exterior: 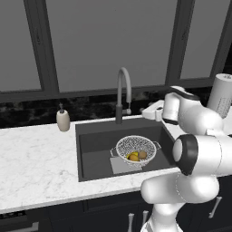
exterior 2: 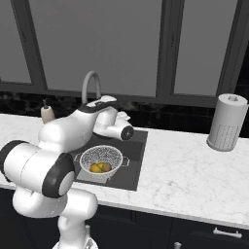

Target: Put the colander in the sink, put the pear, pear, kiwi in the colander, and turn on the sink faucet and pour water over the colander.

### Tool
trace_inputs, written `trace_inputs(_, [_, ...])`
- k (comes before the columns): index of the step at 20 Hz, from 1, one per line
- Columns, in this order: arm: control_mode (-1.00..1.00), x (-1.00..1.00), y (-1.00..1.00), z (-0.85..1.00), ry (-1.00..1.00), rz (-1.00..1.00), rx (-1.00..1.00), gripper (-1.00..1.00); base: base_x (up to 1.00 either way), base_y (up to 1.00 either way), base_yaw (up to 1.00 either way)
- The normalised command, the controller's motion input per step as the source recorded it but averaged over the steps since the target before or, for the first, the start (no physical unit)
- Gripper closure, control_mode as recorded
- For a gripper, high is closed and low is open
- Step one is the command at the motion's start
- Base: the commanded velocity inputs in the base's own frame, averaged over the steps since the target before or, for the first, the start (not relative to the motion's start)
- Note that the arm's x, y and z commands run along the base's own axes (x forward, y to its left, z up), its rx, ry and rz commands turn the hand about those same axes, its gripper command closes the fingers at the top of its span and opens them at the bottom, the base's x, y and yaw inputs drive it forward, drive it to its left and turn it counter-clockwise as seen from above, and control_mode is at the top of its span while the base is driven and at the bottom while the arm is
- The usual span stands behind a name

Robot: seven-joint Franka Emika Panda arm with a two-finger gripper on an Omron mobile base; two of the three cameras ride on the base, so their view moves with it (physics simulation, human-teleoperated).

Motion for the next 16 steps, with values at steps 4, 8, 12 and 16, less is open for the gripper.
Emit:
trace_inputs(4, [-1.00,0.32,0.09,-0.19,0.07,0.00,0.00,-1.00,0.00,0.00,0.00])
trace_inputs(8, [-1.00,0.33,0.16,0.00,0.06,0.00,0.00,-1.00,0.00,0.00,0.00])
trace_inputs(12, [-1.00,0.40,0.02,0.00,0.02,0.00,0.00,-1.00,0.00,0.00,0.00])
trace_inputs(16, [-1.00,0.47,0.00,-0.04,0.01,0.00,0.00,-1.00,0.00,0.00,0.00])
